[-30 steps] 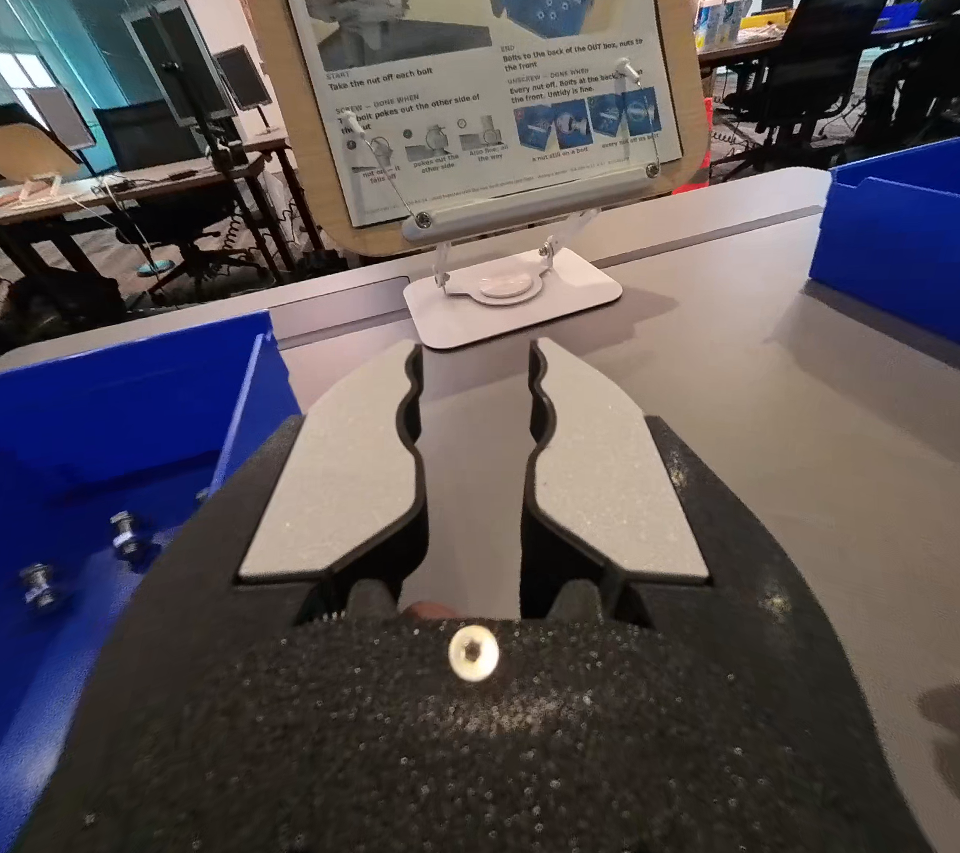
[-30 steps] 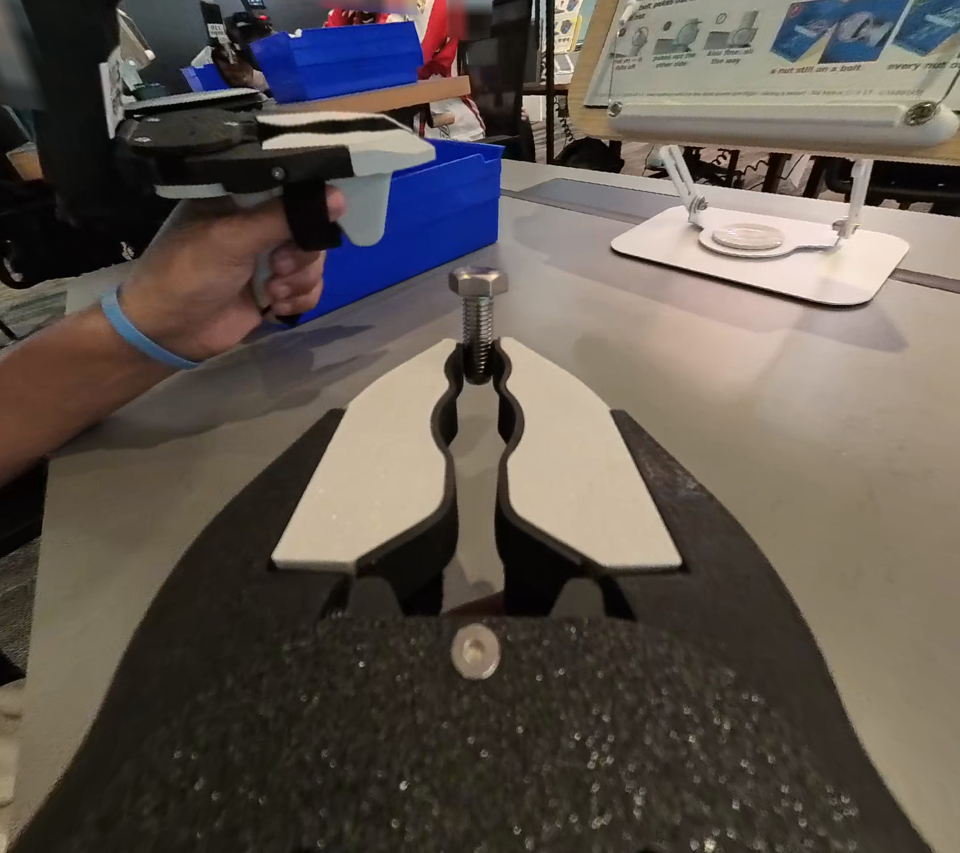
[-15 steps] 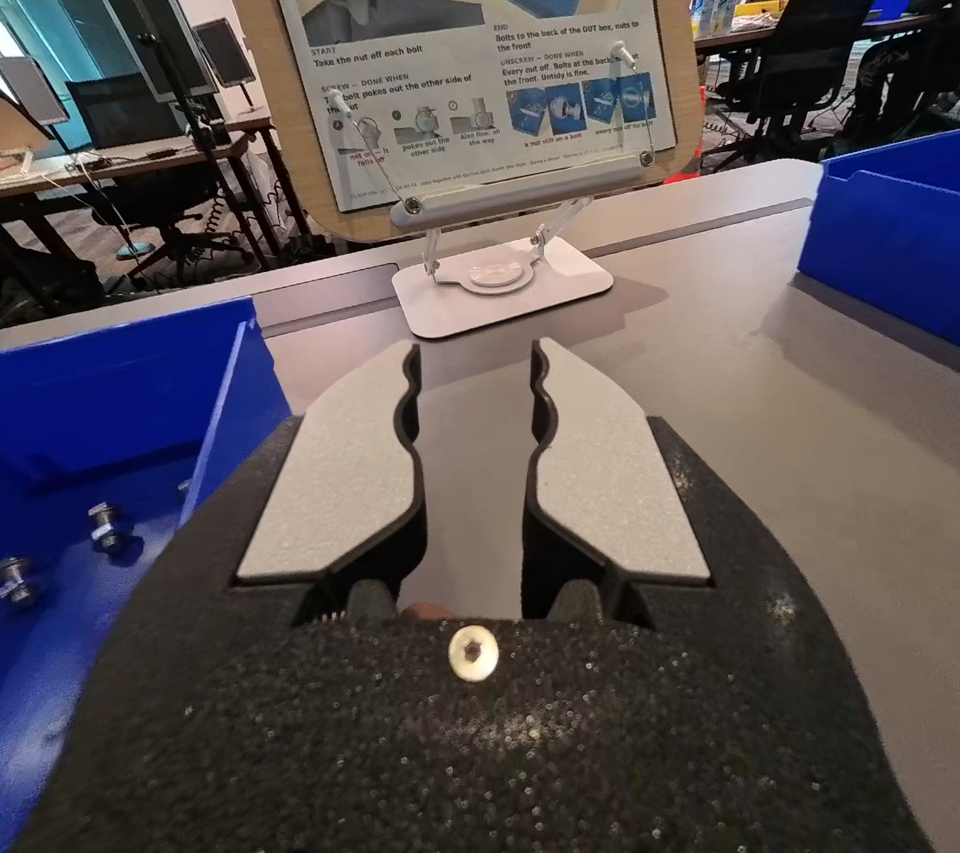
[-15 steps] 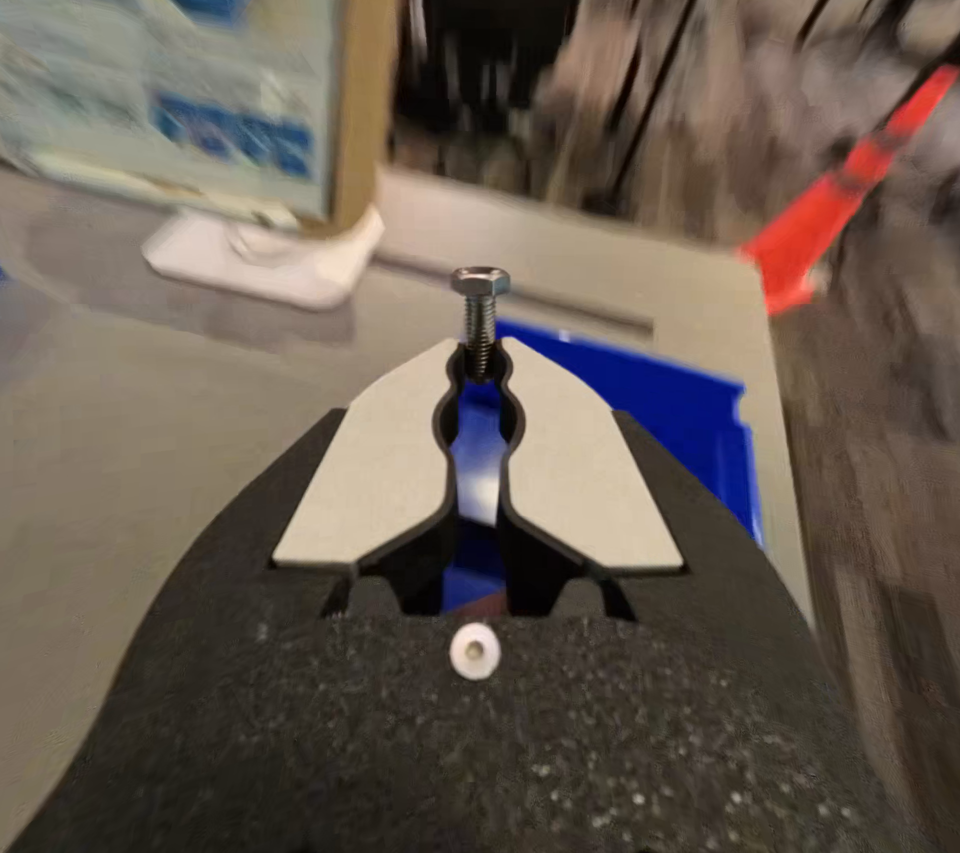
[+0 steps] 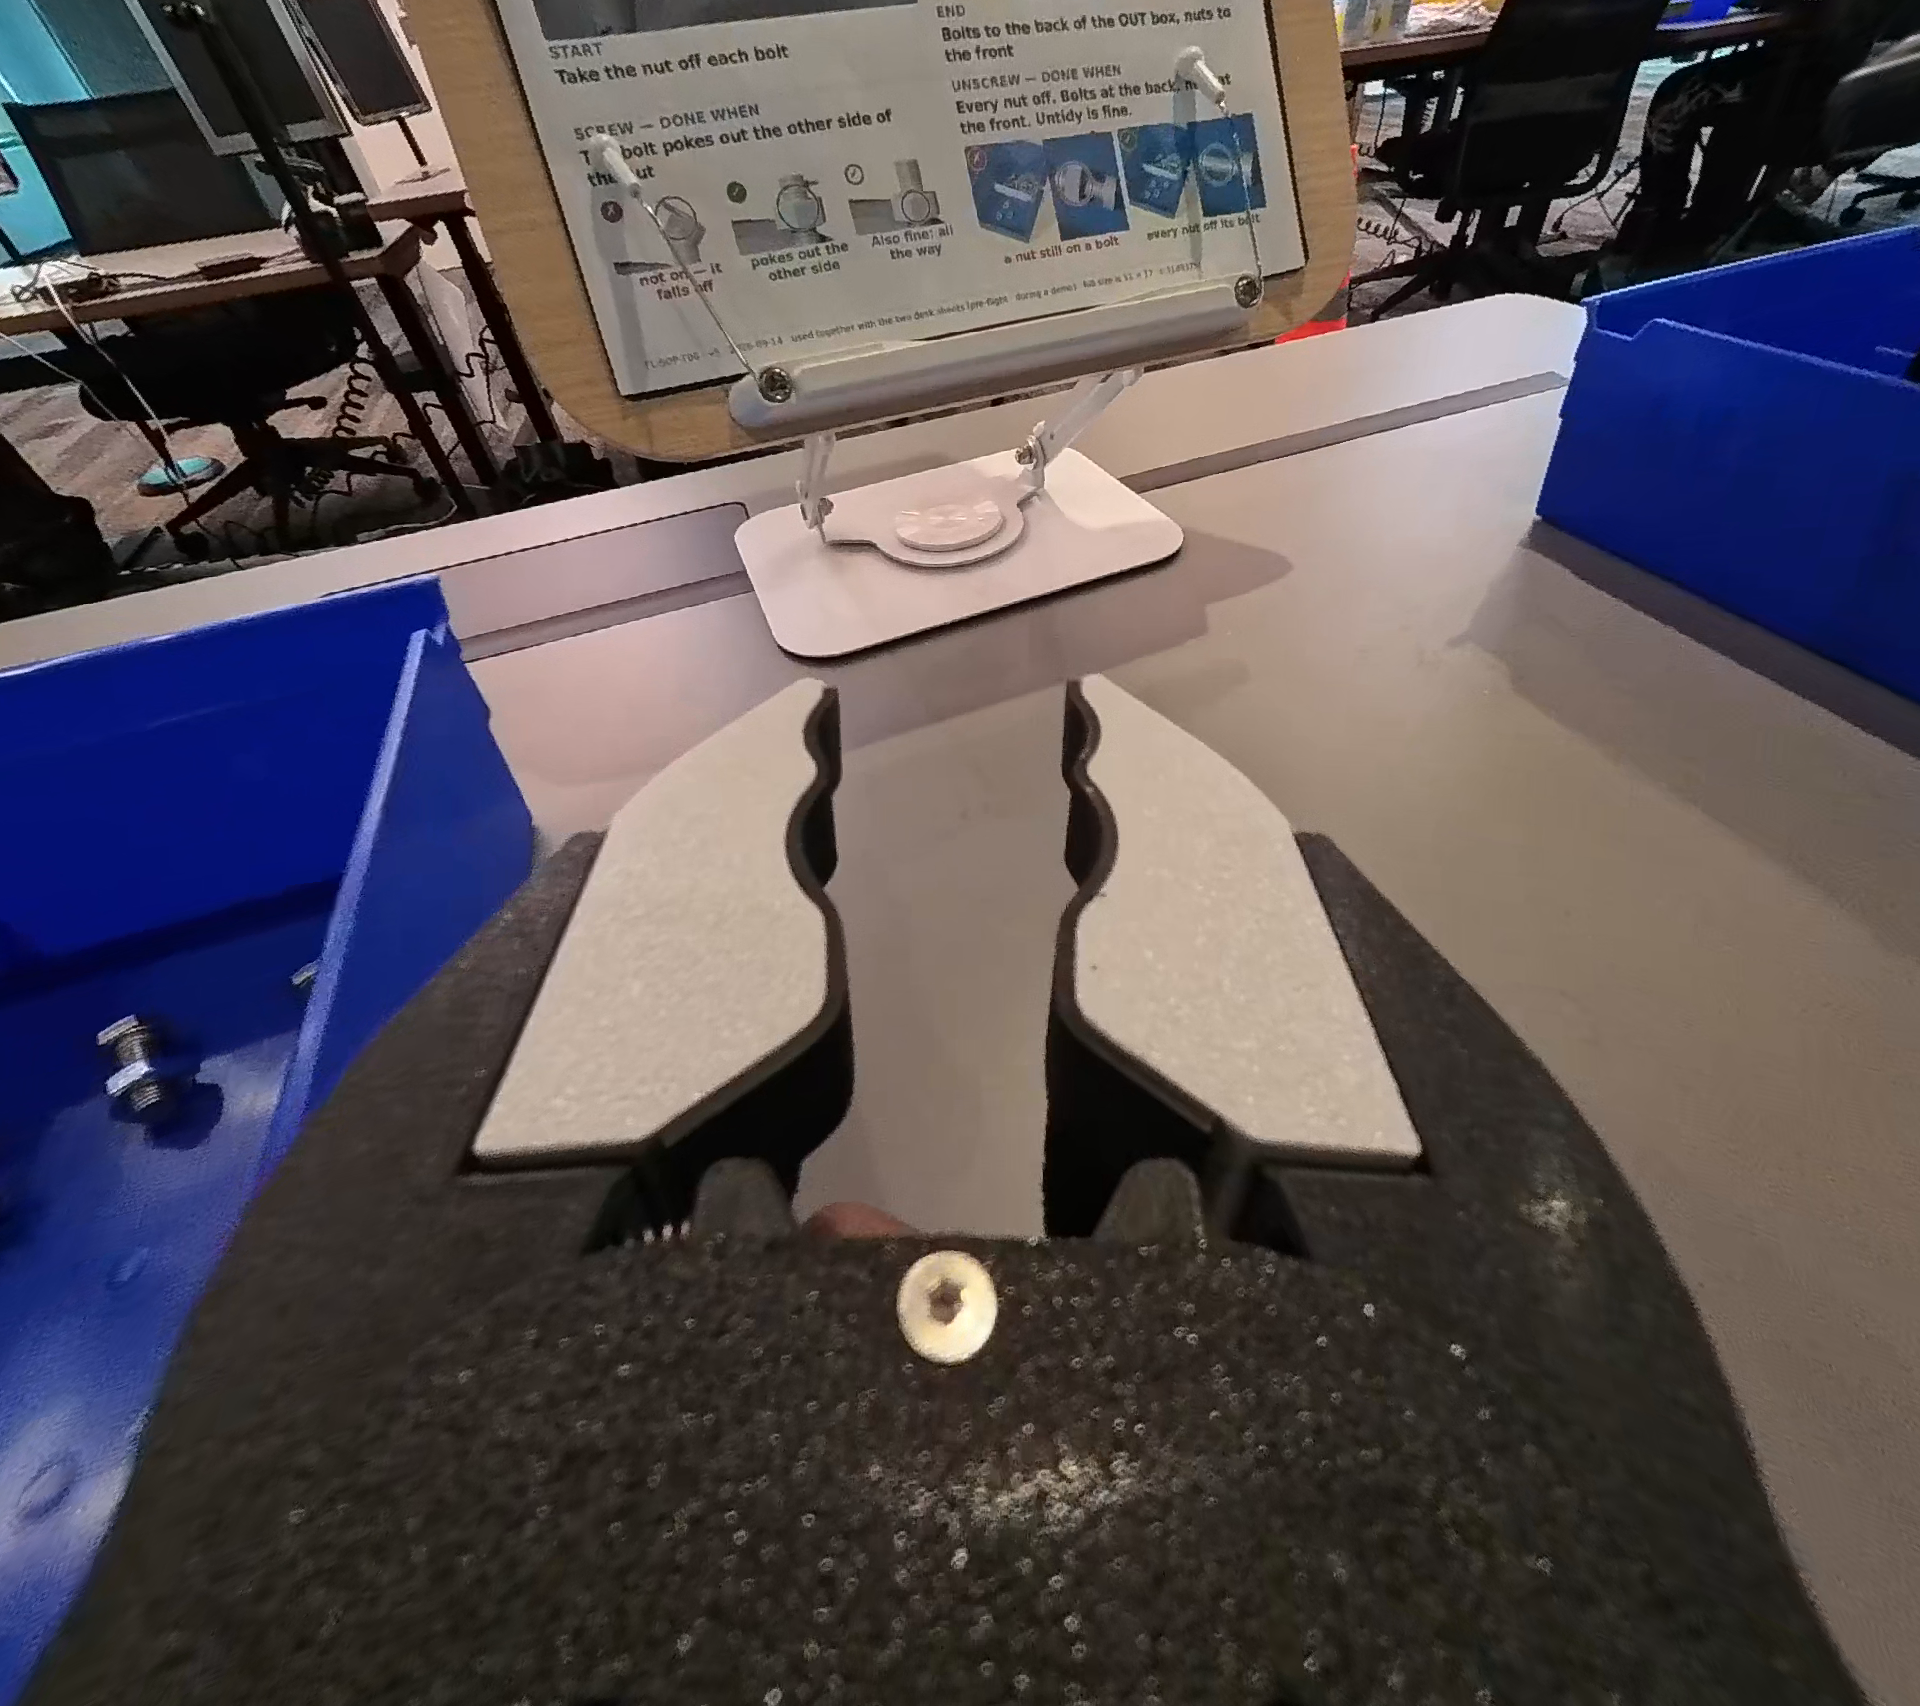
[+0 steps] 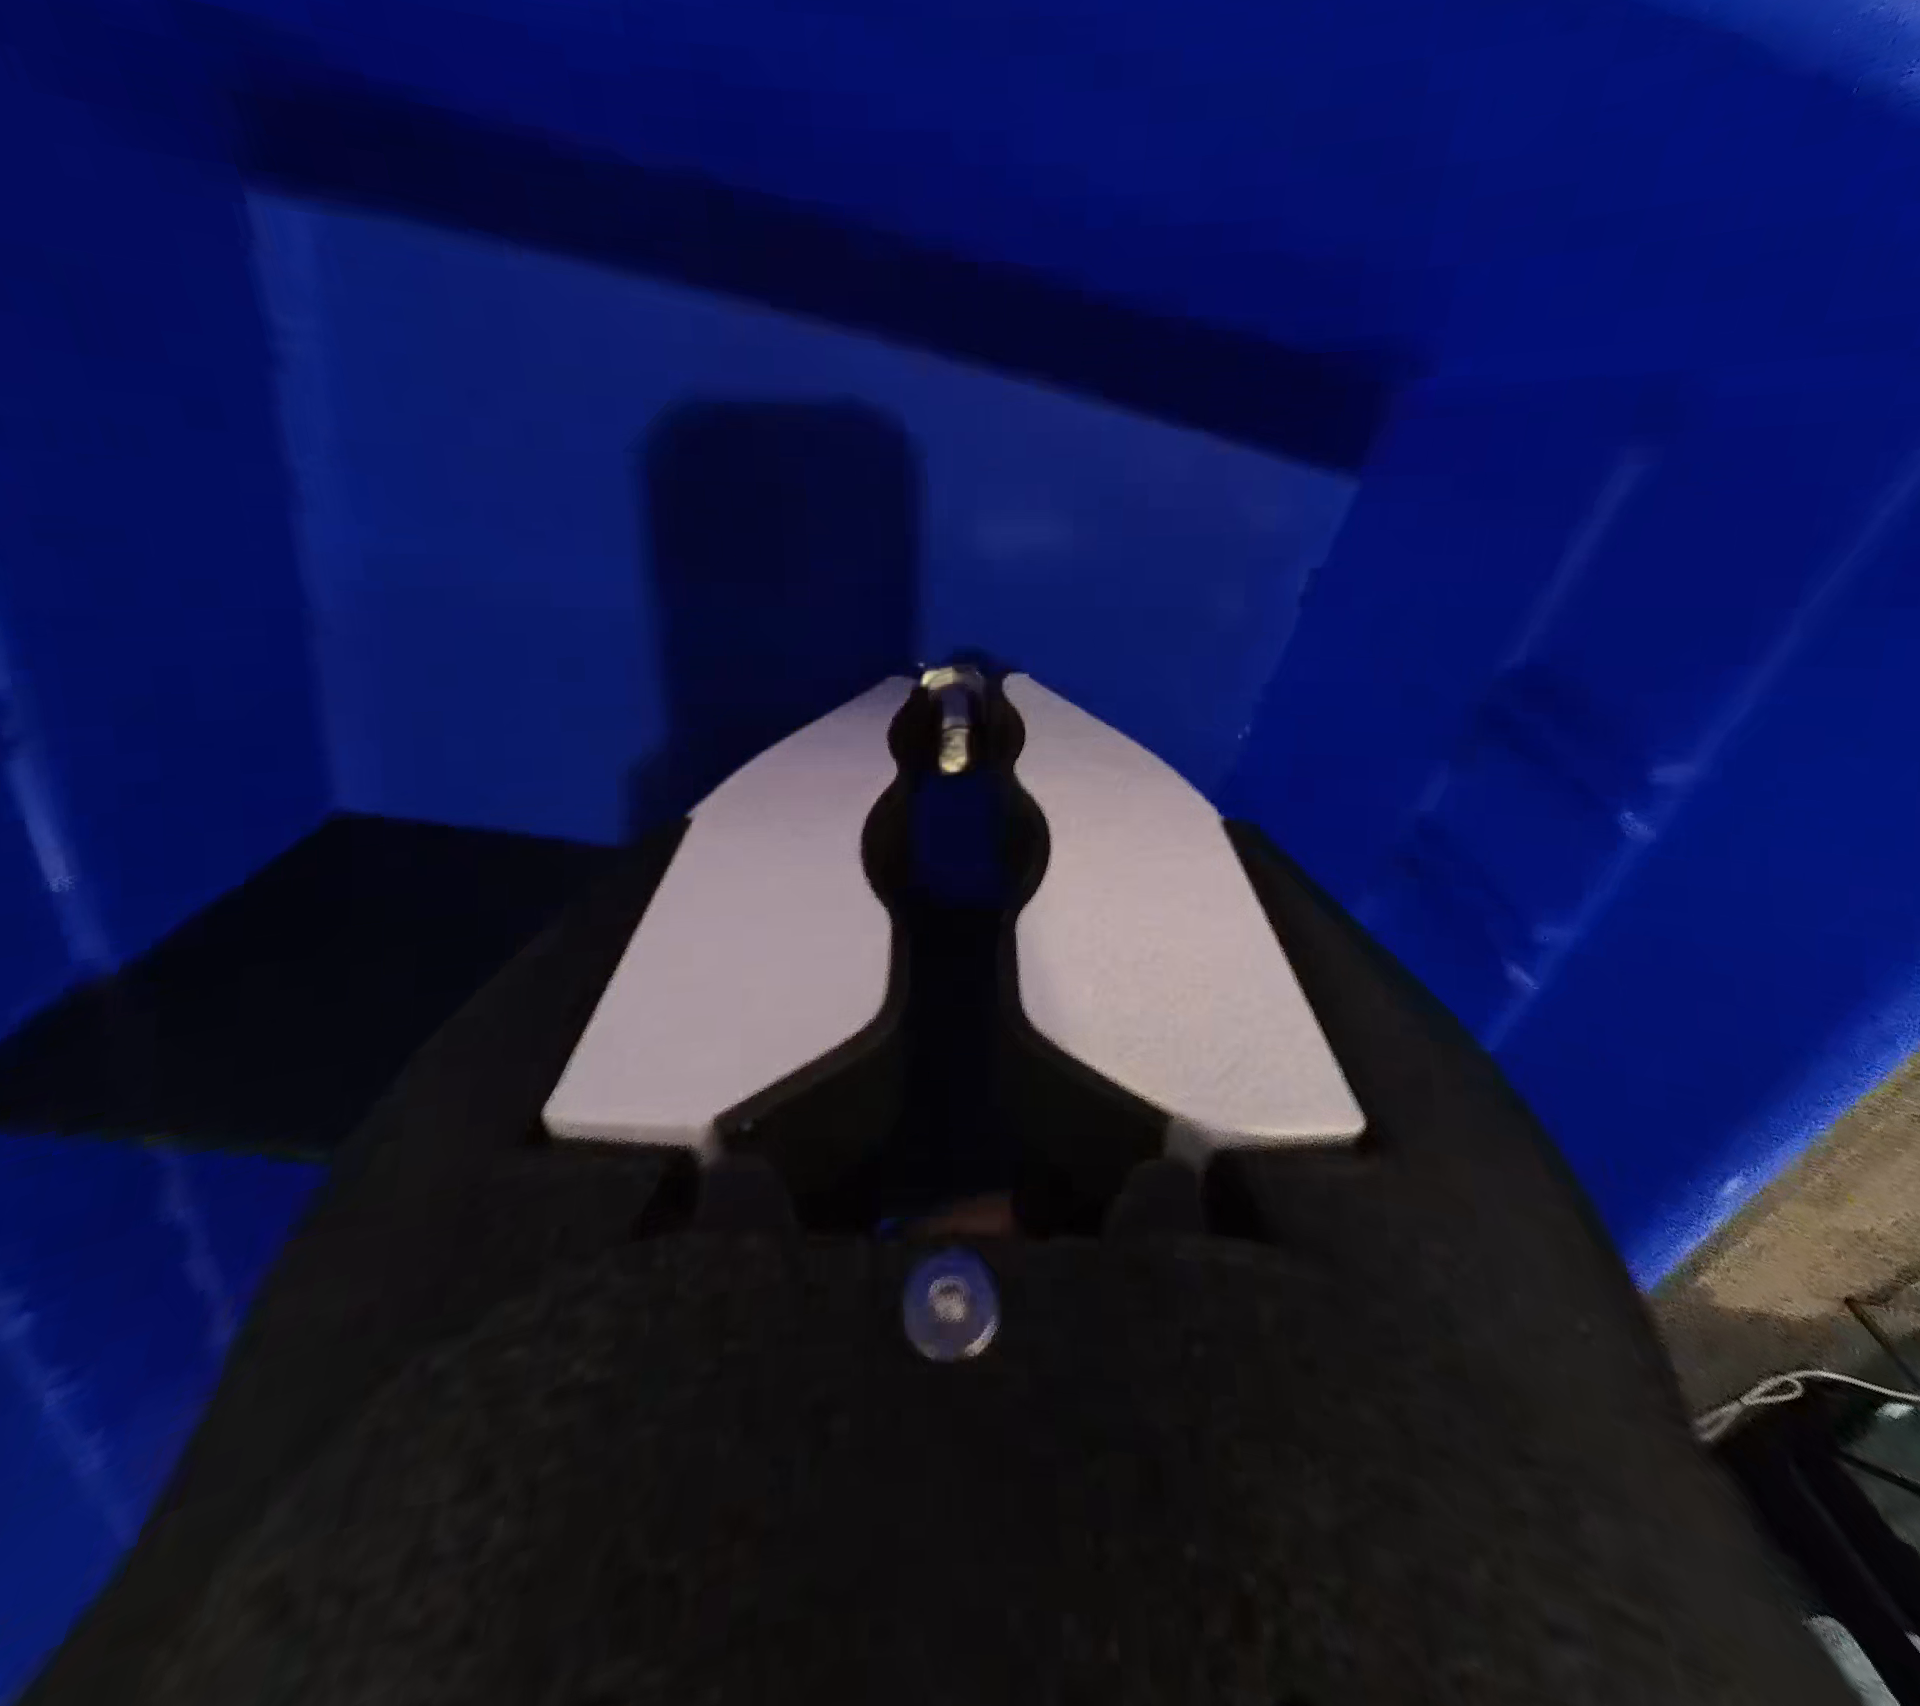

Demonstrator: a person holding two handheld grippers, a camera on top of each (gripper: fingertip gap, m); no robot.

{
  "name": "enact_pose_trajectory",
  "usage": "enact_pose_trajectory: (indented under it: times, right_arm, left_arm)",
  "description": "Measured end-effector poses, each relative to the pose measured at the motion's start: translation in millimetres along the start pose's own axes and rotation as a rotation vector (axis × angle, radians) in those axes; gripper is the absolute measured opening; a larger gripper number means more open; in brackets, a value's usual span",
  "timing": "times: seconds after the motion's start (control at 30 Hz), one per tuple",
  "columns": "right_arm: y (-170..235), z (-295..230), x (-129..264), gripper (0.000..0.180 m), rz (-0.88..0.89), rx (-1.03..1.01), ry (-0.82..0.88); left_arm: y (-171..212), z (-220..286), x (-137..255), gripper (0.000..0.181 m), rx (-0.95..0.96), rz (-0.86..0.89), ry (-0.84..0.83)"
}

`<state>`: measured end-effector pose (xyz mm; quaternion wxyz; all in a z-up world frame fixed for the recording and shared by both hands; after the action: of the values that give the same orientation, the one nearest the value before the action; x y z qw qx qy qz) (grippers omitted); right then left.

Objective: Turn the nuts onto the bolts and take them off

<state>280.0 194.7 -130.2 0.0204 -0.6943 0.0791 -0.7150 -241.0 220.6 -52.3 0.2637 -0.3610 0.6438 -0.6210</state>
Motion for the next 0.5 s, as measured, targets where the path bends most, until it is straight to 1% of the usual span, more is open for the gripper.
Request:
enact_pose_trajectory:
  times: [0.03, 0.07, 0.13, 0.17, 0.2, 0.23, 0.27, 0.33, 0.37, 0.43, 0.47, 0.5]
  right_arm:
    - [-1, 0, 0, 0.011, 0.002, -0.005, -0.004]
    - [-2, 0, 0, 0.015, 0.004, -0.001, -0.004]
    - [-2, 4, 3, 0.036, 0.013, 0.012, 0.043]
    - [-4, 5, 10, 0.038, 0.035, 0.027, 0.063]
    - [-9, 3, 23, 0.04, 0.102, 0.039, 0.083]
    - [-16, -1, 43, 0.039, 0.218, 0.038, 0.101]
    - [-21, -12, 66, 0.039, 0.371, 0.035, 0.105]
    - [-20, -58, 121, 0.044, 0.75, 0.08, 0.068]
    - [-9, -86, 146, 0.043, 0.933, 0.105, 0.058]
    - [26, -149, 181, 0.049, 1.232, 0.155, 0.015]
    - [47, -183, 189, 0.043, 1.358, 0.172, -0.053]
    - [68, -218, 187, 0.039, 1.443, 0.189, -0.153]
  left_arm:
    - [0, 1, 0, 0.041, 0.0, -0.003, 0.003]
    - [1, 1, 0, 0.041, -0.002, -0.006, 0.005]
    - [1, 1, 0, 0.041, -0.006, -0.003, 0.003]
    - [1, 1, 0, 0.041, -0.007, -0.004, 0.001]
    - [1, 1, -1, 0.041, -0.006, -0.005, 0.001]
    - [2, 1, -1, 0.041, -0.001, -0.01, 0.005]
    - [2, 1, -1, 0.041, 0.007, -0.014, 0.011]
    - [3, 2, -2, 0.041, 0.024, -0.022, 0.024]
    - [3, 2, -2, 0.041, 0.029, -0.024, 0.026]
    - [4, 2, -3, 0.04, 0.038, -0.028, 0.031]
    - [6, 2, -3, 0.04, 0.039, -0.036, 0.032]
    - [7, 3, -4, 0.04, 0.041, -0.044, 0.035]
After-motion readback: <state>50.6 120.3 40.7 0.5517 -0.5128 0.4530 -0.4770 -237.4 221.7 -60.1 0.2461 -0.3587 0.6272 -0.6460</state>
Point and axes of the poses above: each gripper's, where its closed fingertips meet, x back along the fingers, y out of its underside, z = x × y across the jaws, the point moved 5 cm from there along x, back along the fingers, and after that the axes turned 3 degrees about z, right-handed, at the moved point
